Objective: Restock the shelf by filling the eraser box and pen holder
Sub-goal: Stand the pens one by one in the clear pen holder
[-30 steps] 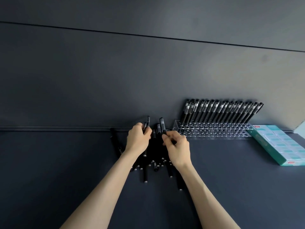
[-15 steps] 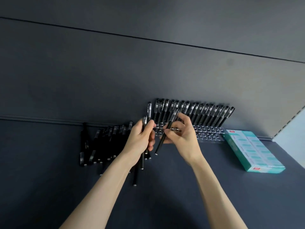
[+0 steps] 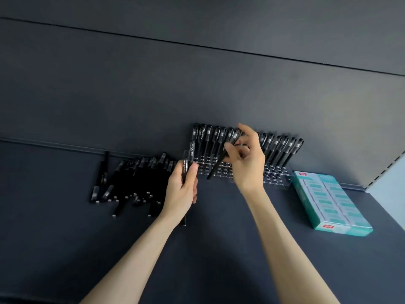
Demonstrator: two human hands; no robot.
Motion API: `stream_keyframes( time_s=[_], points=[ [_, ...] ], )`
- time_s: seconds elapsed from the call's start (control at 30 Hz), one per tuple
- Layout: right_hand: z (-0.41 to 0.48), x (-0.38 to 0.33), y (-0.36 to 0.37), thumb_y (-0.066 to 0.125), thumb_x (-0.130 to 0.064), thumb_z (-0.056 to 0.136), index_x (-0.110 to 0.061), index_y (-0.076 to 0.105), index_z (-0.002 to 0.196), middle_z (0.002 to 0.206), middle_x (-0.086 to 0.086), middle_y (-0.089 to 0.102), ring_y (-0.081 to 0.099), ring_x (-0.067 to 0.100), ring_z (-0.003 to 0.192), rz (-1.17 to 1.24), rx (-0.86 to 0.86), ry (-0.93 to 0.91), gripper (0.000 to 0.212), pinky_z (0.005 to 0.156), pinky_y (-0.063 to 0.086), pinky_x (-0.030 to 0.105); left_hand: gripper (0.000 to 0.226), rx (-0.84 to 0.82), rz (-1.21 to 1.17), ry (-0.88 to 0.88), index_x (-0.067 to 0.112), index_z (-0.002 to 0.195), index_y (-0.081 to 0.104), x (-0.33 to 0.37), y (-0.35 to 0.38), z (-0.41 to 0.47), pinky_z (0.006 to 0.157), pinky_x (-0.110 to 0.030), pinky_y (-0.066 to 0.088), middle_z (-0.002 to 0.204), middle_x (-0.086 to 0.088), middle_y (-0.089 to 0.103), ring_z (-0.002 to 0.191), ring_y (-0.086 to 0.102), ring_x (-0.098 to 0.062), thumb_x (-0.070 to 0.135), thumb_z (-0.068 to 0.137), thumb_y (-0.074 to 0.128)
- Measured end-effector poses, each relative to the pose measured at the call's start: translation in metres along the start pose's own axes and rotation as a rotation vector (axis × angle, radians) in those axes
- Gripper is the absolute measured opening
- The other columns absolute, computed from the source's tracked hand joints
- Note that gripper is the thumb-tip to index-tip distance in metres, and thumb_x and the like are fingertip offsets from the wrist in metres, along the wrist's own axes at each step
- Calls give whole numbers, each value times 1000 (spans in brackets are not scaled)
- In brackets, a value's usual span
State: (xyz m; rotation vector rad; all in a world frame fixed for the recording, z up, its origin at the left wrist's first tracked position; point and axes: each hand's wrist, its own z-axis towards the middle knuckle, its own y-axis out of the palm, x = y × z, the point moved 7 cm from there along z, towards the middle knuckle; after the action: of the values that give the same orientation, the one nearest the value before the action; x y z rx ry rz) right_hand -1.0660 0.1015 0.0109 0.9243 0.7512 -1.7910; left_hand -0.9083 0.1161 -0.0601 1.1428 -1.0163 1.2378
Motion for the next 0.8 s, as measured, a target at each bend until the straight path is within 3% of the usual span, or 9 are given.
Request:
stream_keyframes(
  time_s=[0.1,0.17,0.33,0.4,0.5,0.67,0.8],
  points=[
    [15,-4,8,61,-2,87,-35,48,113,78,-28,51,58,13,66,-47,47,-63,44,67,56,47,28,37,-64,-95,4,104,48,-8,-5,4,41,-22,18,58,2,30,46,23,-10,32,99,45],
    [24,-6,14,62,-3,87,-28,50,117,81,-25,53,62,20,71,-79,65,-107,41,70,56,45,23,51,-121,-153,6,105,51,-14,-7,6,42,-21,17,59,3,31,45,23,-8,27,98,46],
    [35,-3,29,63,-2,86,-15,52,120,86,-11,53,60,13,72,-162,41,-179,38,67,48,16,18,22,-181,-136,18,103,55,-13,-7,7,43,-24,24,58,7,39,46,30,-9,31,100,43],
    [35,0,35,64,-3,86,-14,53,121,87,-10,54,60,13,74,-205,11,-189,38,67,46,11,20,18,-181,-128,18,105,54,-12,-8,7,43,-25,20,57,7,38,45,28,-9,35,99,43],
    [33,3,42,63,-3,87,-11,56,121,84,-12,53,58,16,72,-295,-24,-240,36,70,47,15,19,35,-206,-154,19,106,56,-14,-9,8,42,-22,17,56,7,38,43,25,-7,32,100,44],
    [31,7,46,61,-5,89,-7,61,119,82,3,59,56,19,71,-434,-55,-317,31,72,50,34,17,48,-230,-195,22,101,58,-20,-9,10,44,-23,18,57,7,40,43,25,-7,22,101,41],
    [32,12,44,62,-7,88,-5,58,113,80,0,61,59,22,70,-454,-66,-260,25,71,52,43,14,29,-234,-193,23,98,58,-20,-7,10,45,-25,19,55,9,42,44,27,-9,26,99,45]
  ],
)
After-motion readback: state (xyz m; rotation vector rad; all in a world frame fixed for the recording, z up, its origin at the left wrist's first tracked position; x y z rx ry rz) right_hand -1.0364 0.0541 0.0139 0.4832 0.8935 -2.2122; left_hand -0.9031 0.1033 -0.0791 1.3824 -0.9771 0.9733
